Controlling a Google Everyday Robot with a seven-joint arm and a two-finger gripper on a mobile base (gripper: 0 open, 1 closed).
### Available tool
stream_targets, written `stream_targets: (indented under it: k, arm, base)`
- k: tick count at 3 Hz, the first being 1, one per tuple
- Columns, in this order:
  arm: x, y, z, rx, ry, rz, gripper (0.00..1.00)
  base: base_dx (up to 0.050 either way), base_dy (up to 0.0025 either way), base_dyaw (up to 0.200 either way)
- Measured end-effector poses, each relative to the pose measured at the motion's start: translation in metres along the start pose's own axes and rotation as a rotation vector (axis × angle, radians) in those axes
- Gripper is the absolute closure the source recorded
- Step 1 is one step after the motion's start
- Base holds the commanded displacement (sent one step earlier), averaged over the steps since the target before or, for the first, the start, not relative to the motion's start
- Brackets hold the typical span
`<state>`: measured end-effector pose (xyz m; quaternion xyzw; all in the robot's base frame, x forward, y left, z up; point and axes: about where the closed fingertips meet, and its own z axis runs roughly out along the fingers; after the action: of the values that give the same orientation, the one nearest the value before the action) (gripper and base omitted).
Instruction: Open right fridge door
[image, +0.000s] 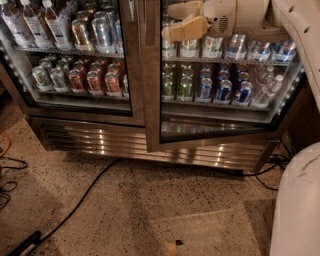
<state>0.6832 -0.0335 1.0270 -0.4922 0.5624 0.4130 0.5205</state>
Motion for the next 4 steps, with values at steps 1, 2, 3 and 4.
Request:
stream_targets:
  k: [1,2,3,4]
  arm:
    - [0.001,-0.004,-0.004,0.016,0.003,0.005,0.23]
    - [-0.003,0.001,0.007,-0.012,0.022,-0.010,0.29]
    - [-0.005,0.026,0.028,-0.105,0.037,-0.037,0.37]
    - [-0.007,0.064,0.035,-0.160,0.042,-0.085,0.18]
  base:
    - [0.000,0.00000,0.000]
    - [0.000,0.00000,0.000]
    - [0.000,0.00000,0.000]
    - [0.000,0.00000,0.000]
